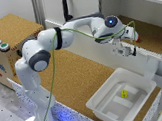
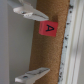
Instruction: Pick up the pink block
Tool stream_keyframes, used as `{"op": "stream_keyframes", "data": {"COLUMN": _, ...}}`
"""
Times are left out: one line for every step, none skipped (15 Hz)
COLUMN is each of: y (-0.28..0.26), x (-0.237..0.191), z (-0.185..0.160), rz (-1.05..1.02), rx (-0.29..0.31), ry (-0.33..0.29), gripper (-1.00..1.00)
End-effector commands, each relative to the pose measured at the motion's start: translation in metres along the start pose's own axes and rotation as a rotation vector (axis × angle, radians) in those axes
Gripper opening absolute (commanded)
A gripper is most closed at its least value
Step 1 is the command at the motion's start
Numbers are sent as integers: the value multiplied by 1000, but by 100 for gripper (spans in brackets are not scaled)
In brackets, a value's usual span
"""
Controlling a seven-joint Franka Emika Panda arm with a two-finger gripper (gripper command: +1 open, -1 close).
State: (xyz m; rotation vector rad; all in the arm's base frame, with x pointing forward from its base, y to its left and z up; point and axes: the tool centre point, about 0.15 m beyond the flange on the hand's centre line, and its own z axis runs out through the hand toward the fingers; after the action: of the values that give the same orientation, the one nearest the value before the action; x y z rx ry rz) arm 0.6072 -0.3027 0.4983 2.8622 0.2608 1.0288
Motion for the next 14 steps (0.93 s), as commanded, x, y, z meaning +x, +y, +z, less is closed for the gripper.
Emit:
{"op": "stream_keyframes", "data": {"y": 8, "x": 16, "z": 8, "rz": 8, "rx": 2, "ry": -80, "gripper": 100}}
{"op": "stream_keyframes", "data": {"y": 8, "x": 16, "z": 8, "rz": 8, "rx": 2, "ry": -80, "gripper": 100}}
{"op": "stream_keyframes", "data": {"y": 8, "x": 16, "z": 8, "rz": 8, "rx": 2, "ry": -80, "gripper": 100}}
{"op": "stream_keyframes", "data": {"y": 8, "x": 16, "z": 8, "rz": 8, "rx": 2, "ry": -80, "gripper": 100}}
{"op": "stream_keyframes", "data": {"y": 8, "x": 16, "z": 8, "rz": 8, "rx": 2, "ry": -80, "gripper": 100}}
{"op": "stream_keyframes", "data": {"y": 8, "x": 16, "z": 8, "rz": 8, "rx": 2, "ry": -80, "gripper": 100}}
{"op": "stream_keyframes", "data": {"y": 7, "x": 5, "z": 6, "rz": 18, "rx": -19, "ry": -10, "gripper": 100}}
{"op": "stream_keyframes", "data": {"y": 10, "x": 11, "z": 11, "rz": 55, "rx": -54, "ry": -36, "gripper": 100}}
{"op": "stream_keyframes", "data": {"y": 11, "x": 15, "z": 12, "rz": 71, "rx": -58, "ry": -46, "gripper": 100}}
{"op": "stream_keyframes", "data": {"y": 11, "x": 21, "z": 19, "rz": 101, "rx": -69, "ry": -86, "gripper": 100}}
{"op": "stream_keyframes", "data": {"y": 10, "x": 25, "z": 25, "rz": 118, "rx": -71, "ry": -104, "gripper": 100}}
{"op": "stream_keyframes", "data": {"y": 8, "x": 31, "z": 32, "rz": 139, "rx": -53, "ry": -118, "gripper": 100}}
{"op": "stream_keyframes", "data": {"y": 5, "x": 37, "z": 38, "rz": 137, "rx": -66, "ry": -117, "gripper": 100}}
{"op": "stream_keyframes", "data": {"y": 5, "x": 43, "z": 47, "rz": 155, "rx": -67, "ry": -151, "gripper": 100}}
